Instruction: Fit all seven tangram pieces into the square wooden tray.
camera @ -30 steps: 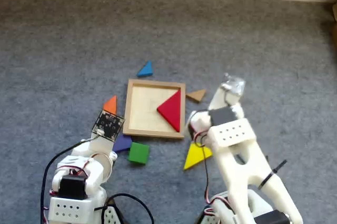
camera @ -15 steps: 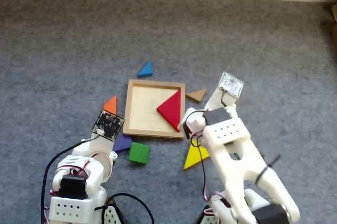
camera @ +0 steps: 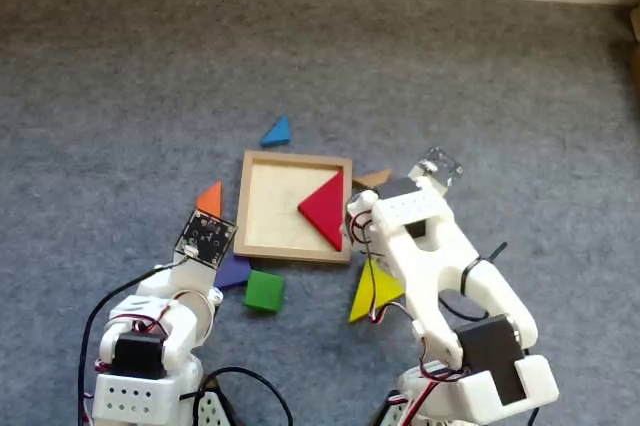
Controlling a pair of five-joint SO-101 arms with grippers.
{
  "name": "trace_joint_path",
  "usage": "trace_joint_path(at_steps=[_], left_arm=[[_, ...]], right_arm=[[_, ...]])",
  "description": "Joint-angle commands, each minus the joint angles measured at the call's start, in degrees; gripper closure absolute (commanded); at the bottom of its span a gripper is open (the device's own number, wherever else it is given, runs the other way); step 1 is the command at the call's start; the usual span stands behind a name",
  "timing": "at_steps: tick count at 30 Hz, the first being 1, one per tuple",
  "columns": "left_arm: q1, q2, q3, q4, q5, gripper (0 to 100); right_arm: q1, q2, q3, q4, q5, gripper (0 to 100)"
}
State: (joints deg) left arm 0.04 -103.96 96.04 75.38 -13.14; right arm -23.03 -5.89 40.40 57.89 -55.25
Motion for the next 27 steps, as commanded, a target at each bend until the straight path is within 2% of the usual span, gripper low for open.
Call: trace_joint_path(at_steps=[1,16,21,27], left_arm=[[-0.22,-0.31,1.1,0.26,0.35,99],[-0.22,-0.31,1.1,0.26,0.35,99],[-0.22,-0.31,1.1,0.26,0.35,99],[-0.22,-0.31,1.1,0.26,0.35,99]], right_arm=[[0.92,-0.57,-2.95,-1.01,-0.62,60.2],[-1.54,-0.4,-1.1,-1.1,-0.7,60.2],[-1.36,-0.48,3.21,-7.43,-0.35,60.2],[-1.36,-0.48,4.26,-7.87,-0.26,60.2]])
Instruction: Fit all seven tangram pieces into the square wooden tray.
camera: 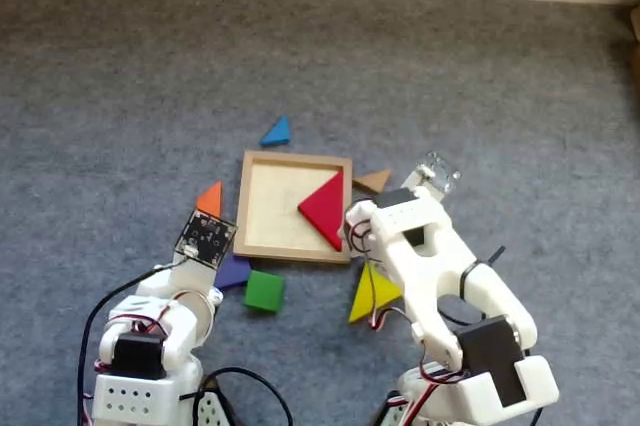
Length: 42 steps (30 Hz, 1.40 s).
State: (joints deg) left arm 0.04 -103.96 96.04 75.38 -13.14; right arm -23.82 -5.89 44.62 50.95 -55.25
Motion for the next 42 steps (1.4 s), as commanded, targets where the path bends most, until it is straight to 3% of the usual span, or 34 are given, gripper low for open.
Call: trace_joint_path(at_steps=[1,9,15,22,30,36,42], left_arm=[[-0.22,-0.31,1.1,0.26,0.35,99],[-0.22,-0.31,1.1,0.26,0.35,99],[-0.22,-0.31,1.1,0.26,0.35,99],[-0.22,-0.31,1.1,0.26,0.35,99],[-0.22,-0.31,1.1,0.26,0.35,99],[-0.22,-0.31,1.1,0.26,0.35,99],[-0.22,-0.31,1.1,0.26,0.35,99]], right_arm=[[-0.57,-0.48,0.04,-0.92,-0.26,60.2],[-0.48,-0.48,0.22,-0.92,-0.26,61.2],[-0.4,-0.48,0.22,-0.92,-0.26,72.5],[2.07,-1.01,0.22,-0.92,-0.18,72.5],[2.68,-1.19,-0.31,-0.84,7.12,72.4],[2.42,-1.19,-0.4,-0.92,7.82,72.4],[-3.03,-0.66,-0.31,-1.19,7.82,72.4]])
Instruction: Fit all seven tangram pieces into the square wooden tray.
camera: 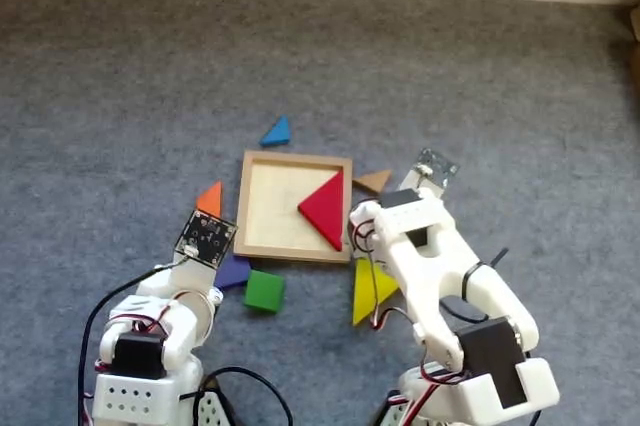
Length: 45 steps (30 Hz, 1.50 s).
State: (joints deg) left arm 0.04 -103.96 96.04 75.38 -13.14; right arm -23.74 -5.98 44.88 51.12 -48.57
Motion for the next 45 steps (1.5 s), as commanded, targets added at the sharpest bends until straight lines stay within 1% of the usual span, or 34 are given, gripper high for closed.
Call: trace_joint_path(at_steps=[1,10,14,20,26,28,31,33,40,45], left_arm=[[-0.22,-0.31,1.1,0.26,0.35,99],[-0.22,-0.31,1.1,0.26,0.35,99],[-0.22,-0.31,1.1,0.26,0.35,99],[-0.22,-0.31,1.1,0.26,0.35,99],[-0.22,-0.31,1.1,0.26,0.35,99],[-0.22,-0.31,1.1,0.26,0.35,99],[-0.22,-0.31,1.1,0.26,0.35,99],[-0.22,-0.31,1.1,0.26,0.35,99],[-0.22,-0.31,1.1,0.26,0.35,99],[-0.22,-0.31,1.1,0.26,0.35,99]], right_arm=[[-3.82,-0.57,-0.57,-1.36,1.14,72.4],[-5.05,-0.48,-0.22,-1.36,1.32,72.3],[-5.05,-0.48,-0.04,-1.19,4.22,72.3],[-5.32,-0.48,-0.04,-1.1,4.84,72.3],[-8.48,-0.48,-0.04,-1.01,4.84,72.1],[-9.19,-0.48,-0.04,-0.66,4.84,69.0],[-10.15,-0.48,-0.22,2.68,4.84,61.5],[-10.95,-0.48,-0.22,3.38,4.84,59.2],[-11.65,-0.48,-0.04,3.74,4.75,59.2],[-9.1,-0.48,-0.13,3.38,4.4,59.2]])
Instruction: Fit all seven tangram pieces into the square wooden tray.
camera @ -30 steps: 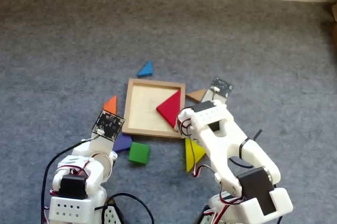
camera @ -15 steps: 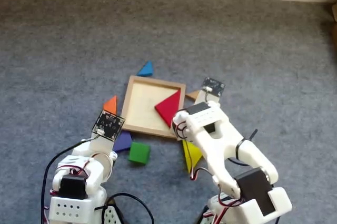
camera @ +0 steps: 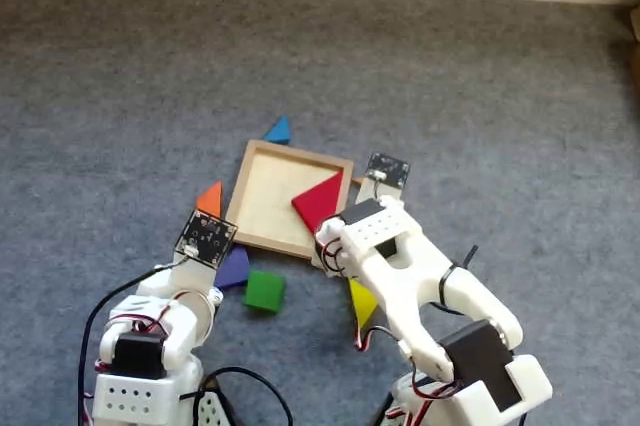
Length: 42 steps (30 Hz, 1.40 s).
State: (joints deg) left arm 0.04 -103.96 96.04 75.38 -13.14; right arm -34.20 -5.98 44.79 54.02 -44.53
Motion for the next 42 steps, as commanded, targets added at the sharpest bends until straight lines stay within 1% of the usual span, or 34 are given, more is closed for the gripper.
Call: trace_joint_path(at_steps=[1,6,9,20,23,27,29,35,42], left_arm=[[-0.22,-0.31,1.1,0.26,0.35,99],[-0.22,-0.31,1.1,0.26,0.35,99],[-0.22,-0.31,1.1,0.26,0.35,99],[-0.22,-0.31,1.1,0.26,0.35,99],[-0.22,-0.31,1.1,0.26,0.35,99],[-0.22,-0.31,1.1,0.26,0.35,99],[-0.22,-0.31,1.1,0.26,0.35,99],[-0.22,-0.31,1.1,0.26,0.35,99],[-0.22,-0.31,1.1,0.26,0.35,99]], right_arm=[[1.8,-0.48,-0.04,0.48,0.35,59.2],[2.33,-0.48,-0.04,0.48,-0.09,59.2],[2.33,-0.48,-0.04,0.48,-2.29,59.2],[2.33,-0.48,-0.31,0.4,-2.73,59.2],[2.33,-0.48,-0.48,-0.13,-4.92,59.2],[2.33,-0.4,0.04,-4.09,-5.19,59.2],[2.42,-0.4,0.04,-4.0,-5.27,59.2],[5.58,-0.4,0.04,-4.0,-5.19,59.2],[5.58,-0.4,2.59,-4.18,-5.01,59.2]])
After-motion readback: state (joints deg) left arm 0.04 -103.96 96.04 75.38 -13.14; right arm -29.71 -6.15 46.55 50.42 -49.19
